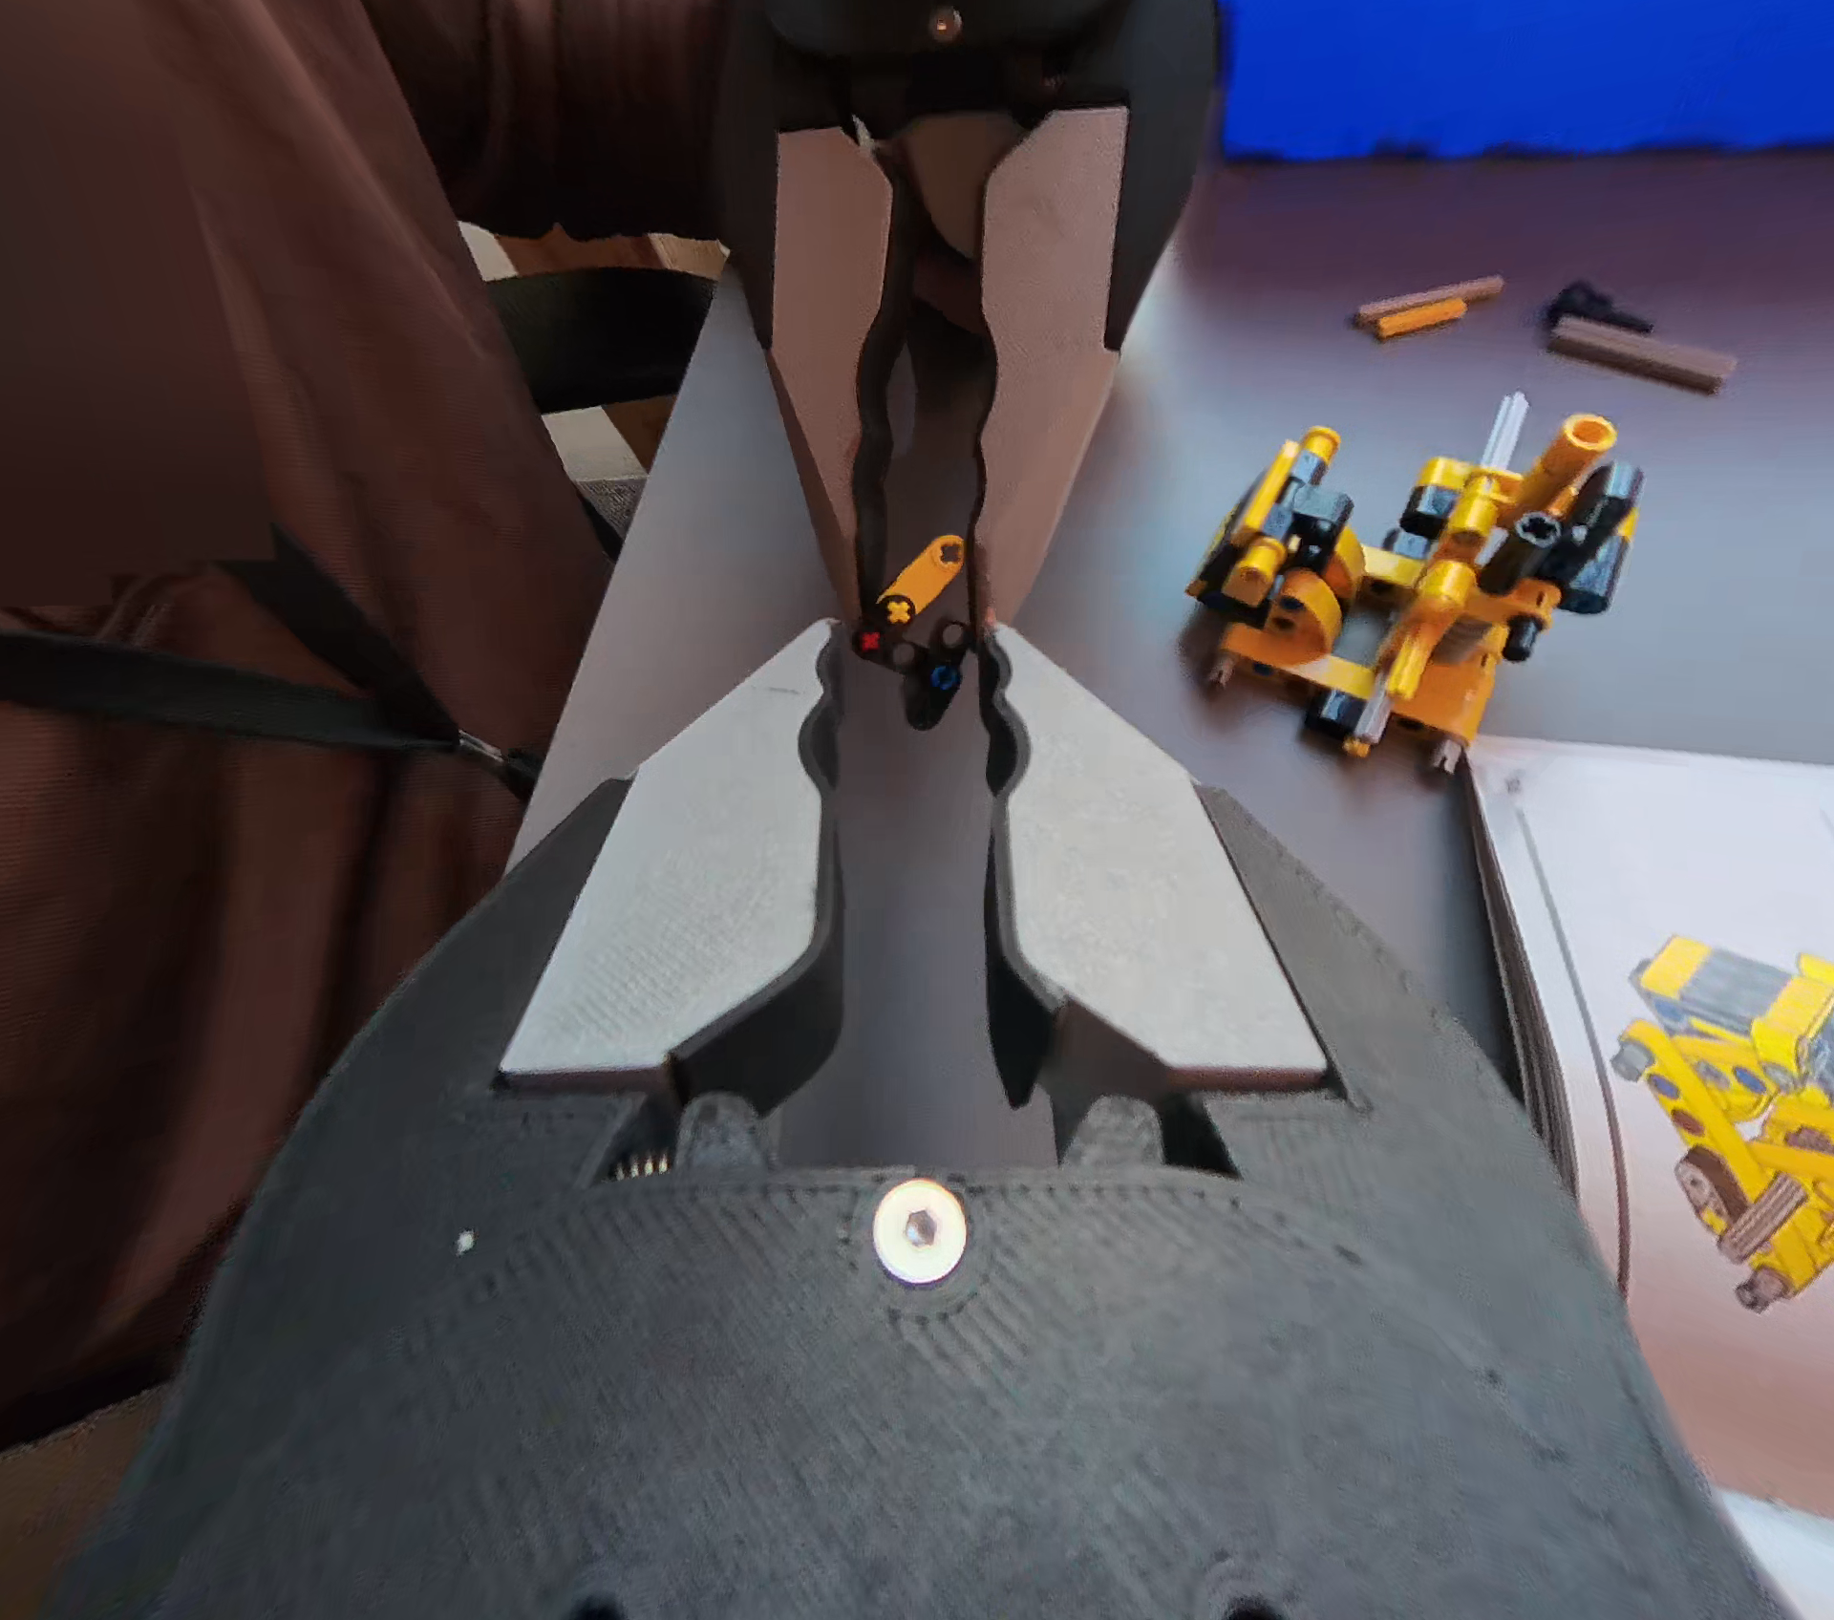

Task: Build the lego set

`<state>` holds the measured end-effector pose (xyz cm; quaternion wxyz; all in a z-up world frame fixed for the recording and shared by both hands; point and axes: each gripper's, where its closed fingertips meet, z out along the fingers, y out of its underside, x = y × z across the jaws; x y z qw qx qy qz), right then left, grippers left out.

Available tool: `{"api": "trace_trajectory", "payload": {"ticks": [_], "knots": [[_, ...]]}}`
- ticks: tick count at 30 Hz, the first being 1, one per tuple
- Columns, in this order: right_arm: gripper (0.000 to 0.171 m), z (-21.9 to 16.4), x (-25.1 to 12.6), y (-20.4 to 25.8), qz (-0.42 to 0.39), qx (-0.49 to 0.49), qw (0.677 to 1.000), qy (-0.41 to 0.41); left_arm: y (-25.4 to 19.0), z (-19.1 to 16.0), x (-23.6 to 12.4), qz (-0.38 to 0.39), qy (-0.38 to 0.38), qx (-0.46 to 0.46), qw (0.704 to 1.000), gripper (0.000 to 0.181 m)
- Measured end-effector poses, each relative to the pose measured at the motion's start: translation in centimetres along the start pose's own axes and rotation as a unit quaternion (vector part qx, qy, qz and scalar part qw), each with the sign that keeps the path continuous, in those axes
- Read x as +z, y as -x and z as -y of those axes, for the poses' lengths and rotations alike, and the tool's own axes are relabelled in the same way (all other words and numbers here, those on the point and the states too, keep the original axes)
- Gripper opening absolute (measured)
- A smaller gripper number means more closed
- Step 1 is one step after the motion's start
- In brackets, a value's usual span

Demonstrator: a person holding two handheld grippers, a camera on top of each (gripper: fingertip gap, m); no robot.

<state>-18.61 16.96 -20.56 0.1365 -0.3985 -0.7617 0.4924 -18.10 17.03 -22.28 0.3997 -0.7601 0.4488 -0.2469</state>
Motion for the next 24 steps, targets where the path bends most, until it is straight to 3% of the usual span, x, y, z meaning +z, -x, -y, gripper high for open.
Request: {"api": "trace_trajectory", "payload": {"ticks": [6, 10, 20, 24], "knots": [[0.021, 0.2, 0.6, 1.9, -0.019, -0.138, 0.990, 0.012, -1.9, 0.2, -0.2, -0.095, -0.011, -0.075, 0.993, 0.020], [0.018, 0.4, 0.9, 2.6, -0.021, -0.174, 0.984, 0.012, -2.9, 0.4, -0.5, -0.163, -0.016, -0.156, 0.974, 0.020], [0.022, 0.4, 1.3, 3.0, -0.007, -0.169, 0.986, 0.007, -3.1, 0.1, -0.4, -0.180, -0.004, -0.197, 0.964, 0.021], [0.016, -0.2, 1.8, 3.0, -0.003, -0.167, 0.986, 0.022, -3.4, -0.2, -0.2, -0.185, 0.009, -0.196, 0.963, 0.021]]}}
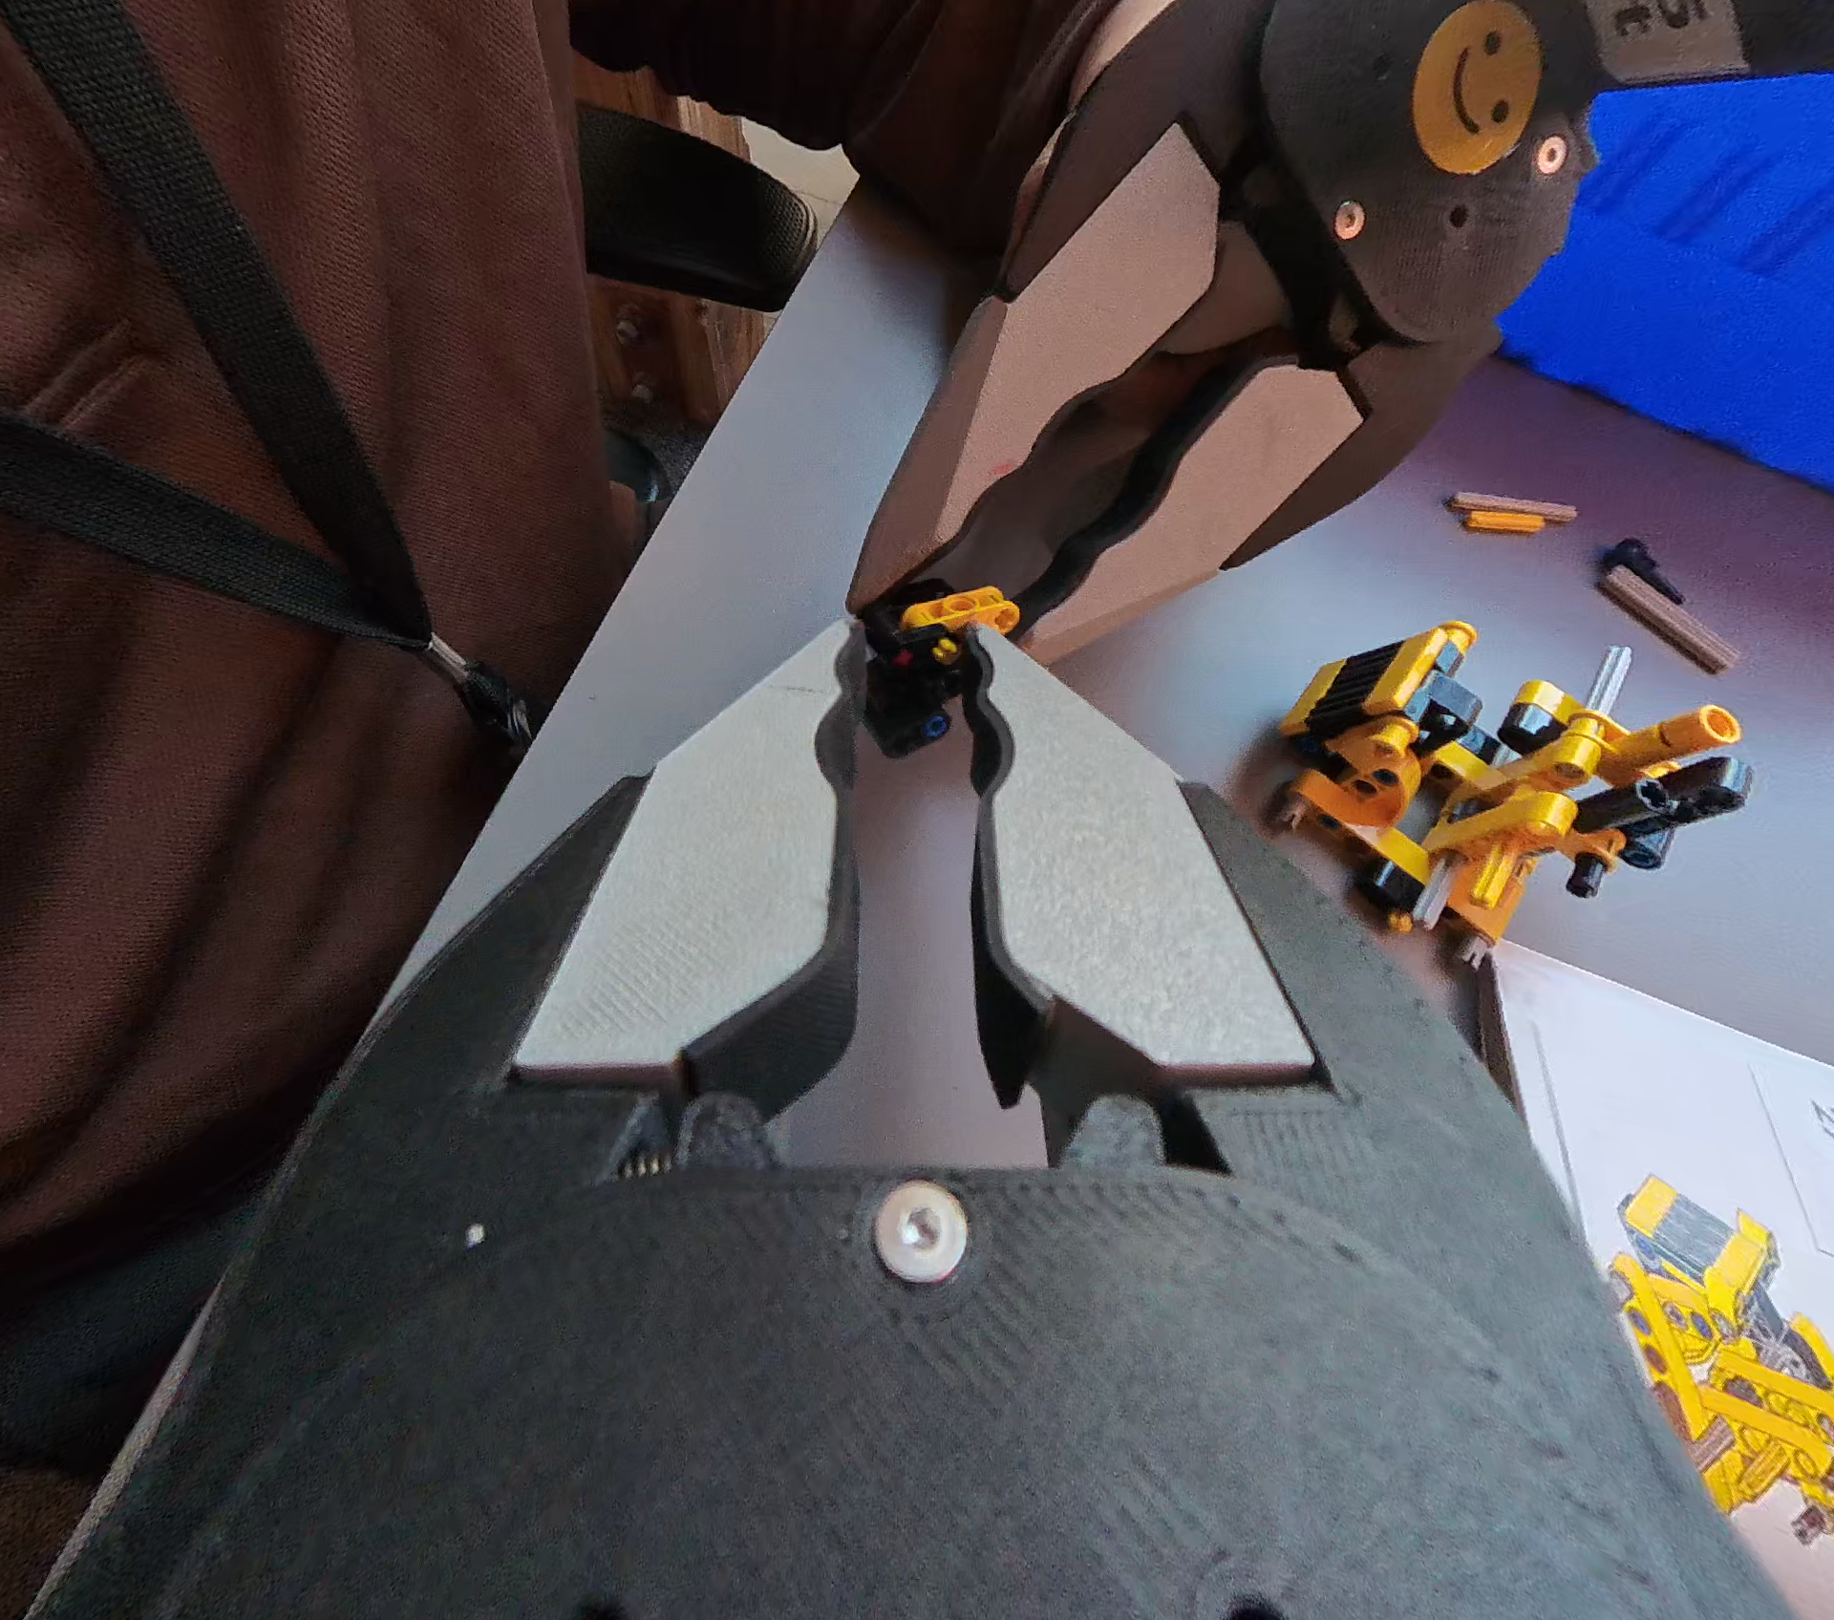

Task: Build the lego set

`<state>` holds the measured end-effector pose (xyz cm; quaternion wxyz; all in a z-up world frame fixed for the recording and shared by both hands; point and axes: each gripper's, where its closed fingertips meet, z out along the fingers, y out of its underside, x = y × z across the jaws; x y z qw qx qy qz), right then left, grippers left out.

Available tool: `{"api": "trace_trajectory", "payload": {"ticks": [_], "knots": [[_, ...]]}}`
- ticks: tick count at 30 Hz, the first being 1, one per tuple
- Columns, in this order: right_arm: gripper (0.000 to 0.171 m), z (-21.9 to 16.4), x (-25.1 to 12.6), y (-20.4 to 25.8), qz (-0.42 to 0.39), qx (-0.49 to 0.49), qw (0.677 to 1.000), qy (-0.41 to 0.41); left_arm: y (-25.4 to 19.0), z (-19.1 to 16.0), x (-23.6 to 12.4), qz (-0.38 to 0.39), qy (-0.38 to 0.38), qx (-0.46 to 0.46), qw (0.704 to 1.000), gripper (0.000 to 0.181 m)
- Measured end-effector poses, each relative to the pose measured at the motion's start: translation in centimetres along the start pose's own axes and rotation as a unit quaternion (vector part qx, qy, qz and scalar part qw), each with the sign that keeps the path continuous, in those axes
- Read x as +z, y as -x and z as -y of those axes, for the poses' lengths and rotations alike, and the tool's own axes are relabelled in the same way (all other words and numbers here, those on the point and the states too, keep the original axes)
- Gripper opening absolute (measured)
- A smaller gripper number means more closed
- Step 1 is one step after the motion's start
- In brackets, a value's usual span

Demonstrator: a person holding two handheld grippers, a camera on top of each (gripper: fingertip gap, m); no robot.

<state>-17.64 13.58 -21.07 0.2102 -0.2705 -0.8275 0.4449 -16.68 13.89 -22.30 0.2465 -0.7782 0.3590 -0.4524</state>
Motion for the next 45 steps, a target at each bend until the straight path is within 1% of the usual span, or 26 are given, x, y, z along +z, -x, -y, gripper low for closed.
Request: {"api": "trace_trajectory", "payload": {"ticks": [3, 8, 9, 10, 13, 19, 21, 23, 24, 29, 32, 39, 42, 45], "knots": [[0.016, -0.2, 0.0, -0.1, 0.004, 0.009, 1.000, 0.001, 0.2, -0.1, 0.1, 0.007, 0.002, -0.002, 1.000, 0.020], [0.014, -0.6, 0.0, -0.6, -0.004, 0.024, 1.000, 0.006, 0.5, 0.4, -0.3, 0.010, -0.016, -0.014, 1.000, 0.020], [0.012, -0.8, 0.0, -0.8, -0.009, 0.023, 1.000, 0.010, 0.5, 0.5, -0.4, 0.012, -0.019, -0.014, 1.000, 0.018], [0.003, -1.0, 0.1, -0.9, -0.014, 0.021, 1.000, 0.015, 0.6, 0.5, -0.4, 0.014, -0.021, -0.014, 1.000, 0.014], [0.003, -1.1, 0.0, -1.2, -0.019, 0.028, 0.999, 0.012, 1.0, 0.7, -0.7, 0.023, -0.027, -0.016, 0.999, 0.008], [0.003, -1.7, -0.3, -2.3, -0.035, 0.057, 0.998, 0.020, 2.0, 0.9, -1.3, 0.047, -0.039, -0.029, 0.998, 0.008], [0.003, -1.9, -0.3, -2.4, -0.042, 0.056, 0.997, 0.024, 2.3, 0.8, -1.4, 0.056, -0.036, -0.028, 0.997, 0.011], [0.003, -2.0, -0.3, -2.6, -0.044, 0.059, 0.997, 0.025, 2.8, 0.6, -1.4, 0.070, -0.031, -0.033, 0.997, 0.023], [0.003, -2.0, -0.4, -2.7, -0.046, 0.063, 0.997, 0.025, 3.0, 0.6, -1.5, 0.078, -0.029, -0.034, 0.996, 0.025], [0.003, -2.5, -0.9, -4.0, -0.064, 0.108, 0.992, 0.022, 3.3, 0.5, -1.5, 0.089, -0.026, -0.026, 0.995, 0.023], [0.002, -2.6, -1.2, -4.6, -0.066, 0.141, 0.988, 0.010, 3.5, 1.0, -1.5, 0.106, -0.034, -0.011, 0.994, 0.025], [0.002, -2.3, -2.1, -5.8, -0.067, 0.207, 0.975, -0.033, 5.3, 2.0, -1.9, 0.199, -0.043, 0.047, 0.978, 0.023], [0.001, -1.5, -2.4, -5.8, -0.052, 0.222, 0.972, -0.061, 5.6, 2.1, -2.0, 0.202, -0.048, 0.038, 0.977, 0.015], [0.000, -1.2, -2.4, -5.7, -0.047, 0.225, 0.971, -0.071, 5.4, 2.2, -2.1, 0.192, -0.057, 0.027, 0.979, 0.013]]}}
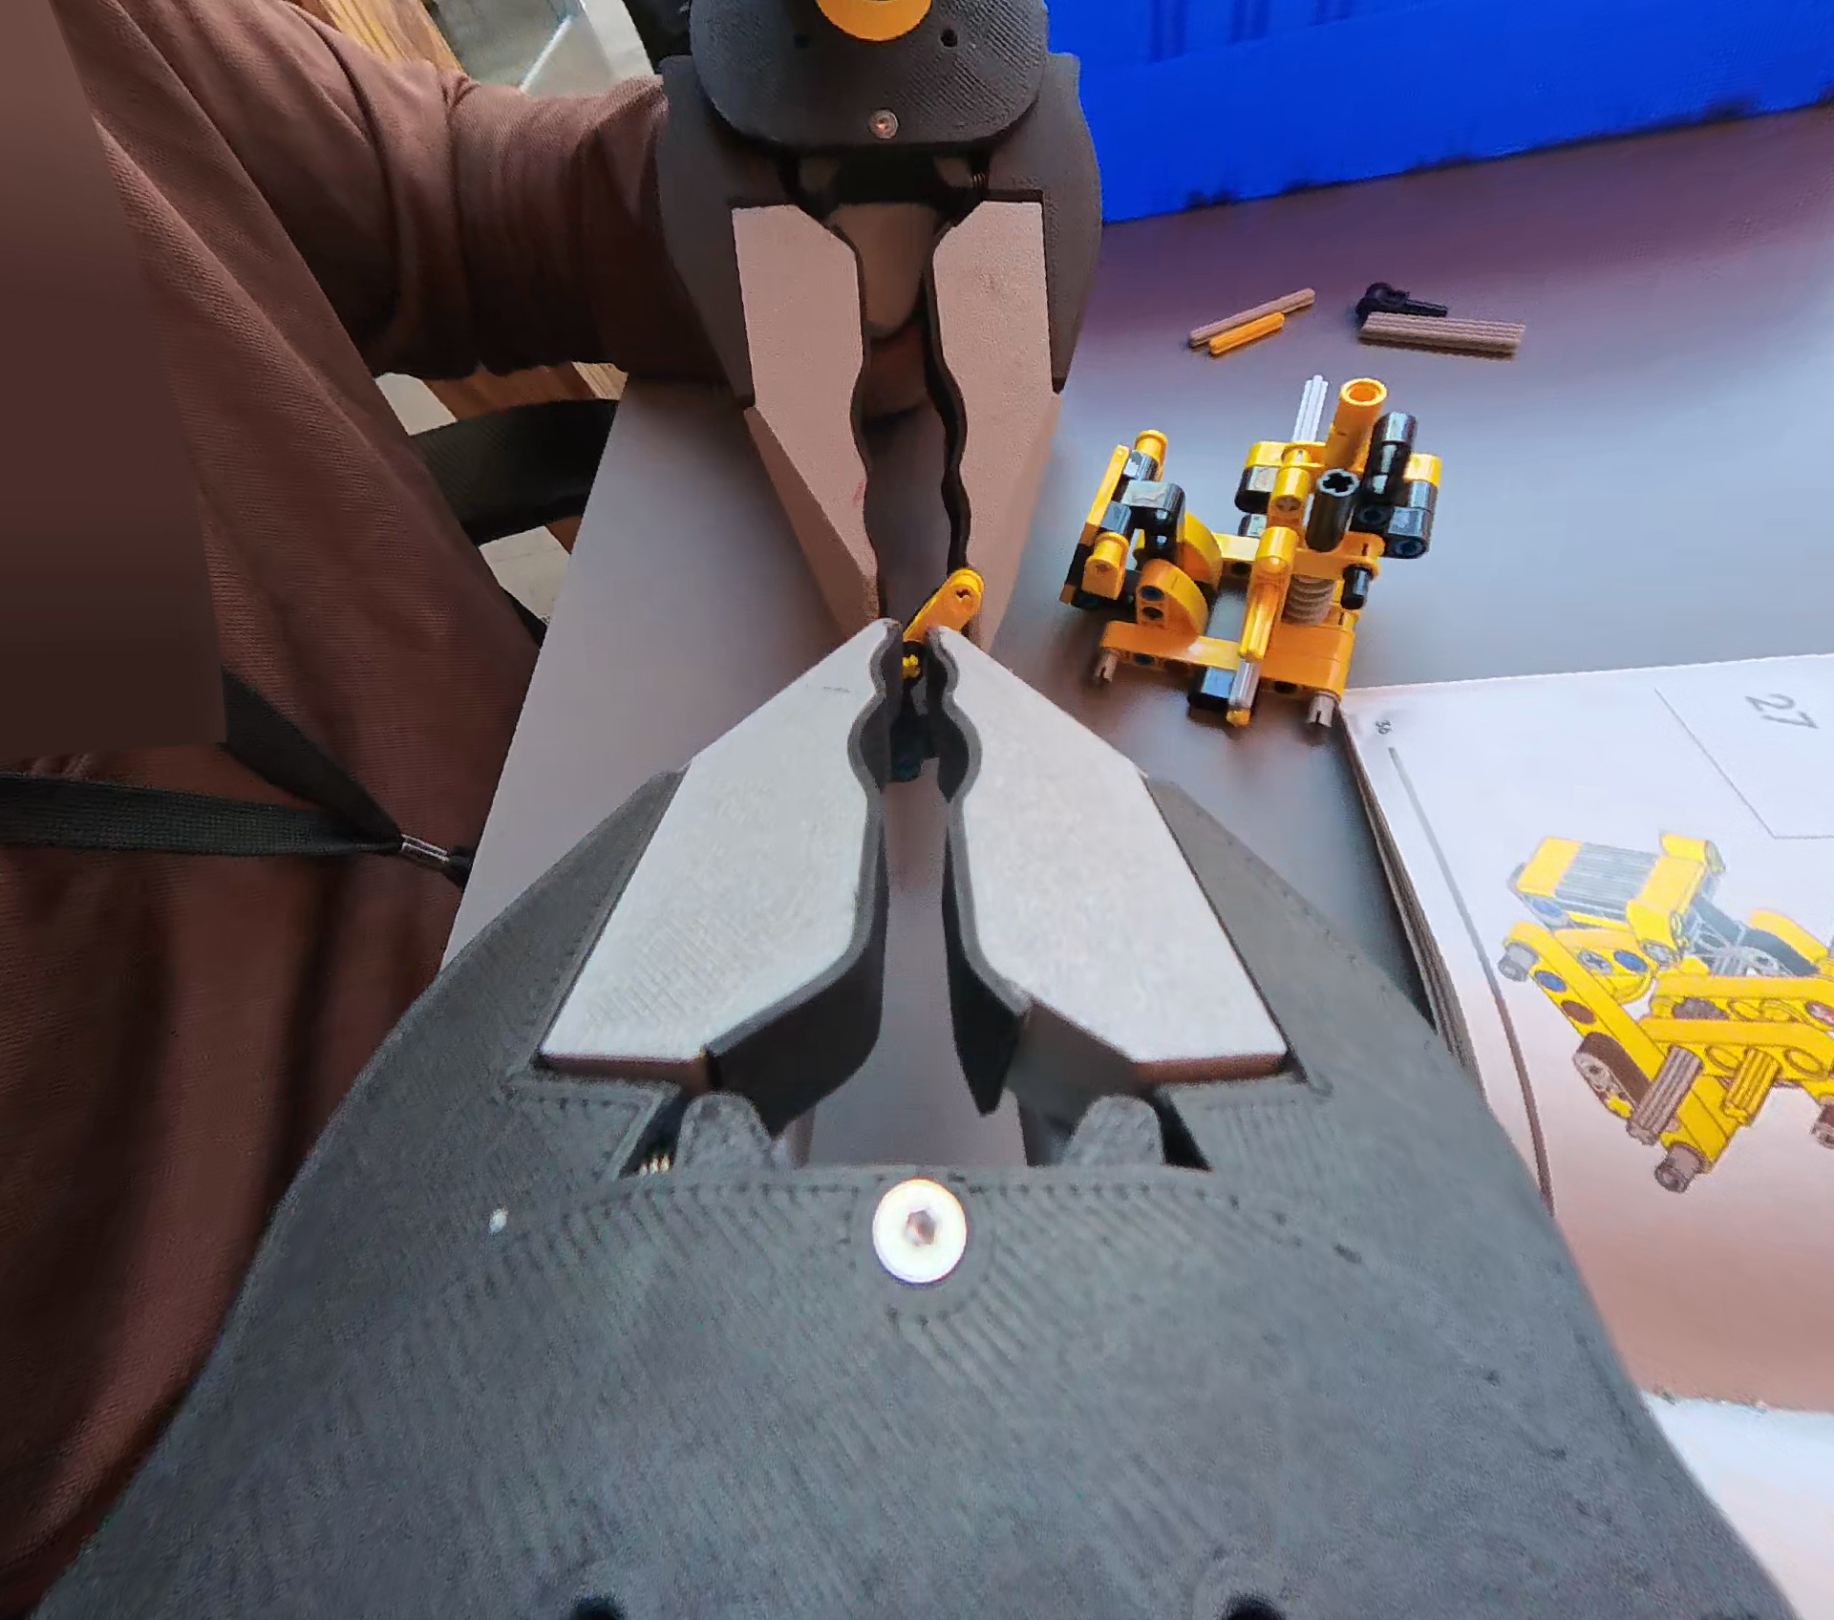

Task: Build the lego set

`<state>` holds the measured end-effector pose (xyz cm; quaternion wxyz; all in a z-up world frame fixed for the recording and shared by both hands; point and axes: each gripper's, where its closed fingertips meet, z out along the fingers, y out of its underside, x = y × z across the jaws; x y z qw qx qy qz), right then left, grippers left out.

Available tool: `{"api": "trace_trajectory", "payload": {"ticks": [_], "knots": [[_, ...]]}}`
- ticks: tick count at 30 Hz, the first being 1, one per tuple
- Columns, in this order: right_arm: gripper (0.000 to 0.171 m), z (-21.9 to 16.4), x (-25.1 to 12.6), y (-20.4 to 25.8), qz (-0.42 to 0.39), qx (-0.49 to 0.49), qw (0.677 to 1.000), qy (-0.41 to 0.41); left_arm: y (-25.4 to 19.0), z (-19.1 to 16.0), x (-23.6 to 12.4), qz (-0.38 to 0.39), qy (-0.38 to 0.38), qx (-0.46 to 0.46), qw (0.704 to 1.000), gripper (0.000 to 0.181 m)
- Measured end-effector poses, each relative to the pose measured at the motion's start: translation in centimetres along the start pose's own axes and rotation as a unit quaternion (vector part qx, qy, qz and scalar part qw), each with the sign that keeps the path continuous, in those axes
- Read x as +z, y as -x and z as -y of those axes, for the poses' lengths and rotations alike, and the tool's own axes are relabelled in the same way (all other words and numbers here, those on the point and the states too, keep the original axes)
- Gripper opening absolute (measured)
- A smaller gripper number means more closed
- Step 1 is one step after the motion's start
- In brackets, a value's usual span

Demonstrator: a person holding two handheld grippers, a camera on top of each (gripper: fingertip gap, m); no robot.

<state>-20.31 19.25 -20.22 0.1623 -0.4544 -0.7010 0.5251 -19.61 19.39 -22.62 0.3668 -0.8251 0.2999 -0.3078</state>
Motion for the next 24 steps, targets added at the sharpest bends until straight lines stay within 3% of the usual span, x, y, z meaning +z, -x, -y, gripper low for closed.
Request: {"api": "trace_trajectory", "payload": {"ticks": [7, 16, 24], "knots": [[0.000, 0.8, -0.4, 0.4, 0.023, 0.016, 0.999, -0.026, -1.1, 0.9, -0.6, -0.087, -0.039, -0.093, 0.991, 0.012], [0.001, 0.4, -0.5, -0.2, 0.002, 0.006, 1.000, -0.015, -0.8, 1.3, -0.8, -0.107, -0.055, -0.138, 0.983, 0.005], [0.029, -1.4, 0.5, -0.4, -0.025, -0.035, 0.998, 0.050, -0.2, 0.6, -0.7, -0.109, -0.038, -0.180, 0.977, 0.005]]}}
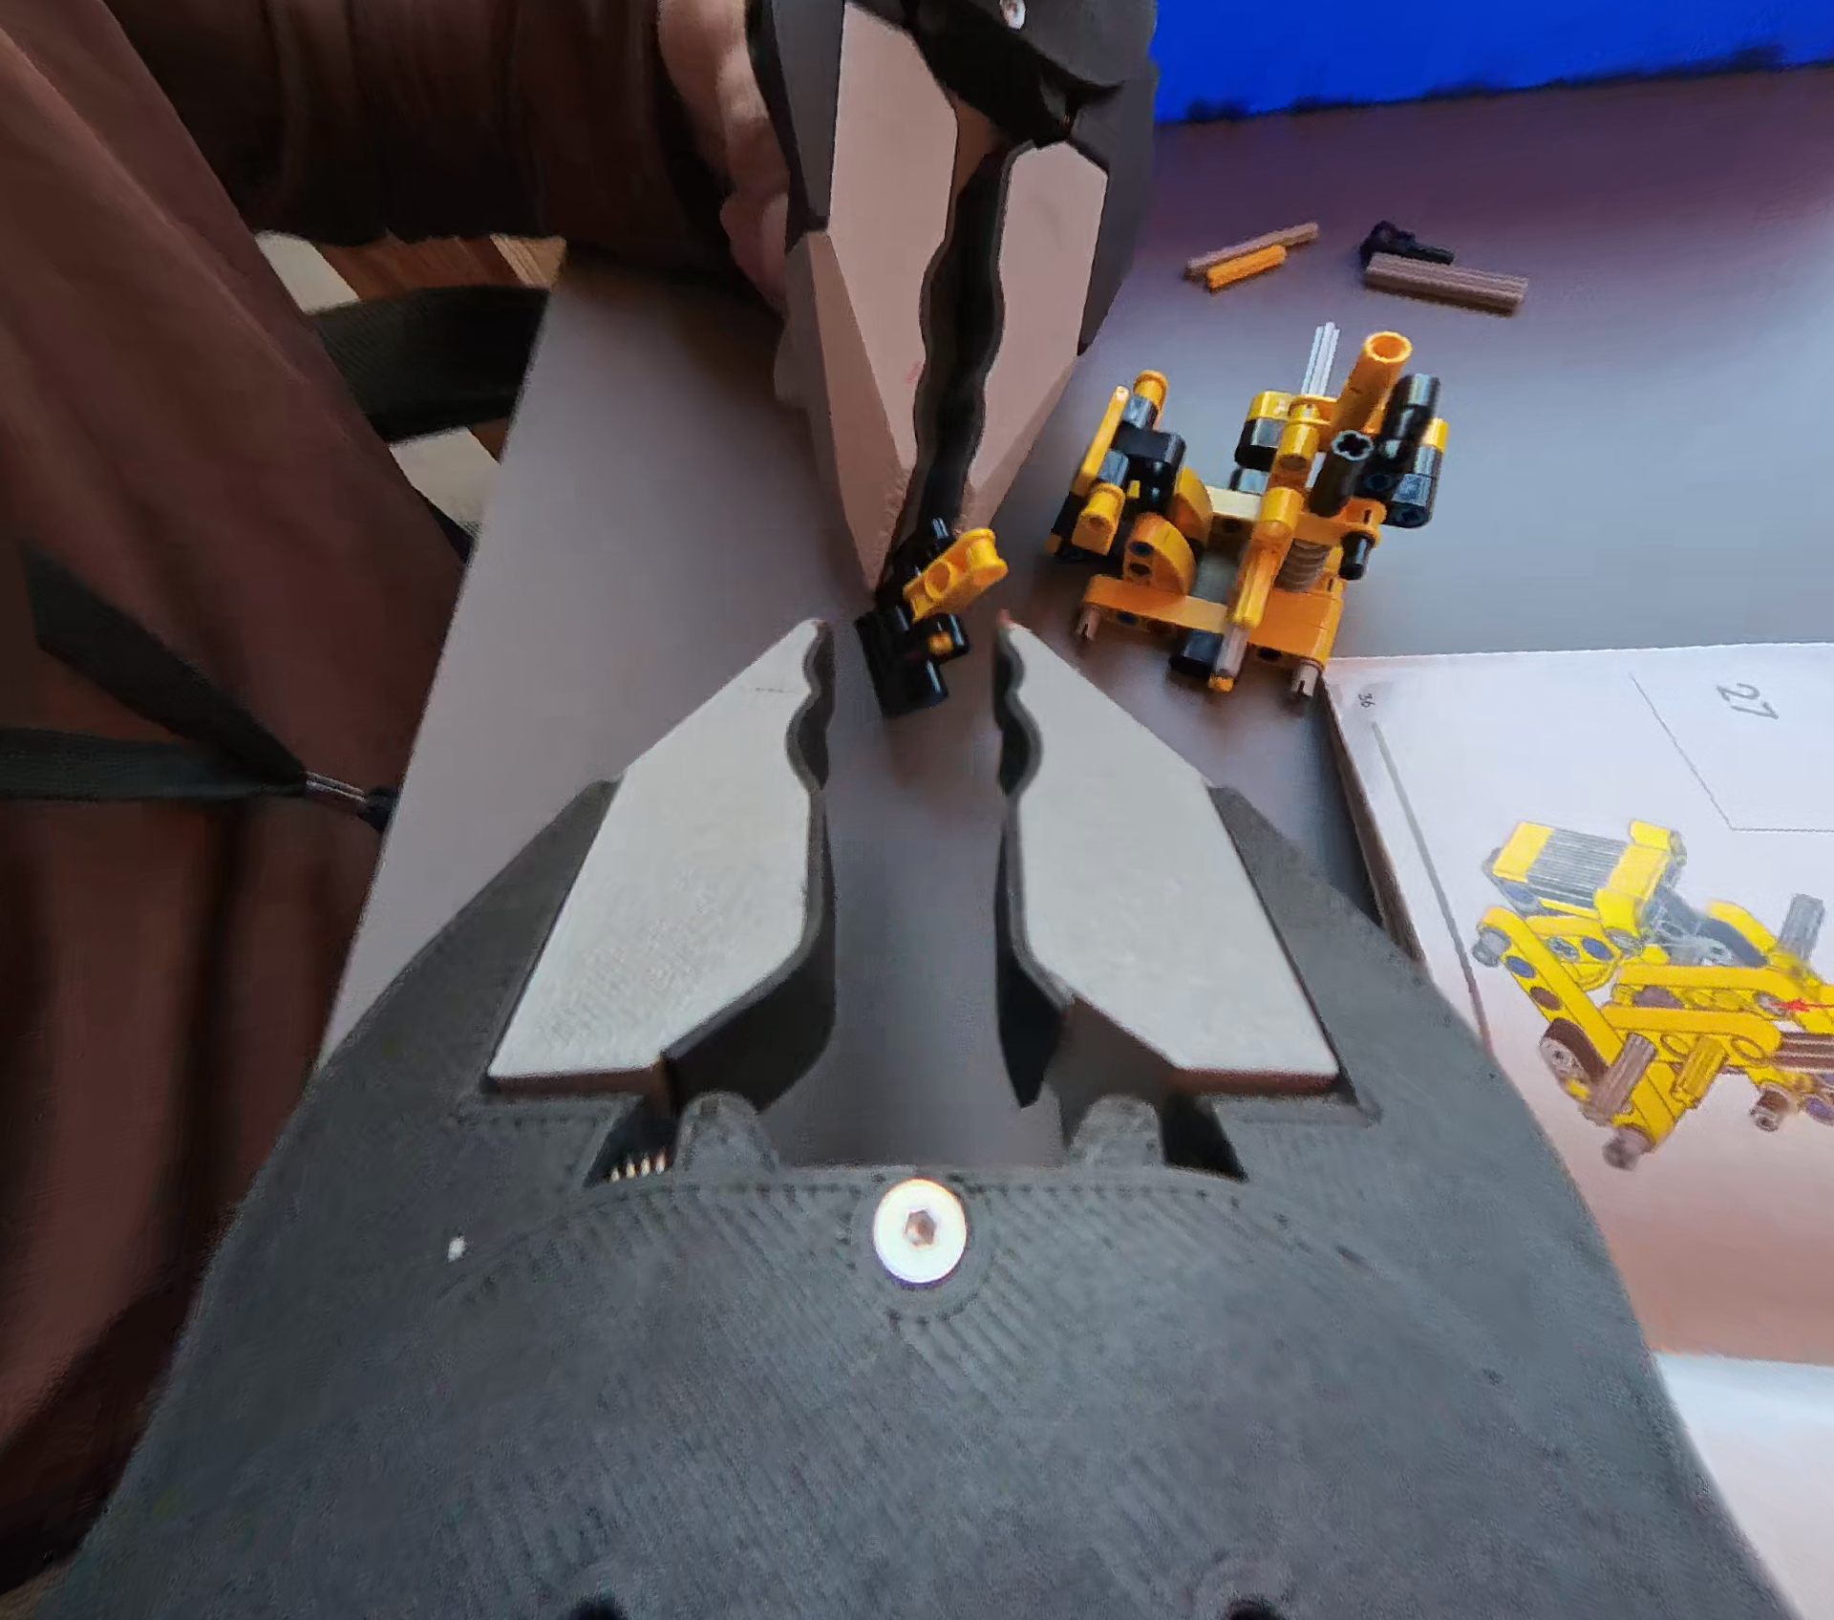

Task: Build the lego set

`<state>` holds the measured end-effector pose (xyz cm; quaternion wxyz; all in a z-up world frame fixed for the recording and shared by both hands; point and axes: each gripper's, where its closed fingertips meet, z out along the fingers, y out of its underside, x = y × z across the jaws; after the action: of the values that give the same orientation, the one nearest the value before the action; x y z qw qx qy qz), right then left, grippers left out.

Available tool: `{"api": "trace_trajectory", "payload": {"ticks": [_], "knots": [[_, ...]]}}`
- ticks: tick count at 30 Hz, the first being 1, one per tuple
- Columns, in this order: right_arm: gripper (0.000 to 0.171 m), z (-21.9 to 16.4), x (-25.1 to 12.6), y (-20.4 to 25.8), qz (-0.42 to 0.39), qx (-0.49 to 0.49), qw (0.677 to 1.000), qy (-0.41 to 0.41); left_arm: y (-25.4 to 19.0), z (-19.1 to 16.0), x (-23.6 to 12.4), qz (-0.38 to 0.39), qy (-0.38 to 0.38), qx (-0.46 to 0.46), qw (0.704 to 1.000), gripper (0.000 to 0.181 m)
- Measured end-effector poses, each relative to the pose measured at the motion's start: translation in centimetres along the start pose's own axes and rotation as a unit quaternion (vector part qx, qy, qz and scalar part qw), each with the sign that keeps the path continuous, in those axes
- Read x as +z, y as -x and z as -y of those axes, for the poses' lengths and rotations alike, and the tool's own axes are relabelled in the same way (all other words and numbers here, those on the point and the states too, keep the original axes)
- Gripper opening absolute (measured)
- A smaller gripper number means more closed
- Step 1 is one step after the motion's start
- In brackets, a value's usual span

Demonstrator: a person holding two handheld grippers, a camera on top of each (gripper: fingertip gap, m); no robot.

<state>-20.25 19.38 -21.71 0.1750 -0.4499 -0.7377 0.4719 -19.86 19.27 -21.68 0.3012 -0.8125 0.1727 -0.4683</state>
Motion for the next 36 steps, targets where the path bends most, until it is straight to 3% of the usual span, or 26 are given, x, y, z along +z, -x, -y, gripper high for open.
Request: {"api": "trace_trajectory", "payload": {"ticks": [5, 11, 23, 36], "knots": [[0.043, -0.5, 0.6, -0.6, -0.091, -0.127, 0.987, 0.043, -0.2, 0.0, -0.2, -0.015, -0.003, -0.015, 1.000, 0.004], [0.034, 0.7, 0.5, 0.2, -0.140, -0.234, 0.962, 0.036, -0.9, -0.5, -0.1, -0.046, 0.012, -0.024, 0.999, 0.004], [0.031, 1.2, 0.4, 0.1, -0.178, -0.281, 0.942, 0.041, -1.5, -0.1, -0.4, -0.085, 0.000, -0.053, 0.995, 0.004], [0.030, 1.1, -0.4, -1.4, -0.182, -0.195, 0.963, 0.032, -1.7, 0.5, -0.3, -0.085, -0.017, -0.045, 0.995, 0.021]]}}
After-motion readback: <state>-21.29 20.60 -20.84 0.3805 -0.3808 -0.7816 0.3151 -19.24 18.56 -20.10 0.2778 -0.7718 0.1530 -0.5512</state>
